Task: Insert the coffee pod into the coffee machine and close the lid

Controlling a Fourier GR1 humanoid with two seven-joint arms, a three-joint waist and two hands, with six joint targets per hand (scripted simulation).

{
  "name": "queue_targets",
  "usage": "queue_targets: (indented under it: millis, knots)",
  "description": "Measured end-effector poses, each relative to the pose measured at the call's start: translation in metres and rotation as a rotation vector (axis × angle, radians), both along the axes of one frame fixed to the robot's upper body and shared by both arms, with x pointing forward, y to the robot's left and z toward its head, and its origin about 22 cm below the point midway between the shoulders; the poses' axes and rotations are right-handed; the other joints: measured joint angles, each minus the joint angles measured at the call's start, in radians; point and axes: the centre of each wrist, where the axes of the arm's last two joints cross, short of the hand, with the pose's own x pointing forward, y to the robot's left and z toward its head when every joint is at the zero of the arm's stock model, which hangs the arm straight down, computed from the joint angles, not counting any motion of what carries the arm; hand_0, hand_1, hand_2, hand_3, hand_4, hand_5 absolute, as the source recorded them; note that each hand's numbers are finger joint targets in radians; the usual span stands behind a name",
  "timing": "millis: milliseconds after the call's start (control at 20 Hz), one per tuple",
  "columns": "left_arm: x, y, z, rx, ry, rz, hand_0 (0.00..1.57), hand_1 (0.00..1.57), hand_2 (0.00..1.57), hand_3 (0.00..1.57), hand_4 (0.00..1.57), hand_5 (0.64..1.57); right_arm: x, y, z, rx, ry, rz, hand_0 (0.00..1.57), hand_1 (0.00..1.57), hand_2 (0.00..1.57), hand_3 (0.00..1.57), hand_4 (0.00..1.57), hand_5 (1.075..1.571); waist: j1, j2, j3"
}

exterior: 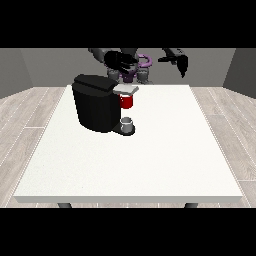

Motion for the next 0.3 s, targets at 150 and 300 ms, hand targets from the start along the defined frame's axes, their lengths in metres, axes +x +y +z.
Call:
queue_targets:
  millis: [150,300]
  knots:
    - [-0.008,0.004,-0.015,-0.006,0.023,0.014,0.00,0.00,0.00,0.00,0.19,1.571,-0.015,0.004,-0.017,0.057,0.015,0.048,0.00,0.00,0.00,0.00,0.29,1.571,-0.025,-0.035,0.0000]
    - [-0.014,0.009,-0.026,-0.012,0.067,0.046,0.00,0.00,0.00,0.00,0.19,1.571,-0.036,0.002,-0.044,0.128,0.069,0.048,0.00,0.00,0.00,0.00,0.16,1.571,-0.060,-0.083,-0.0001]
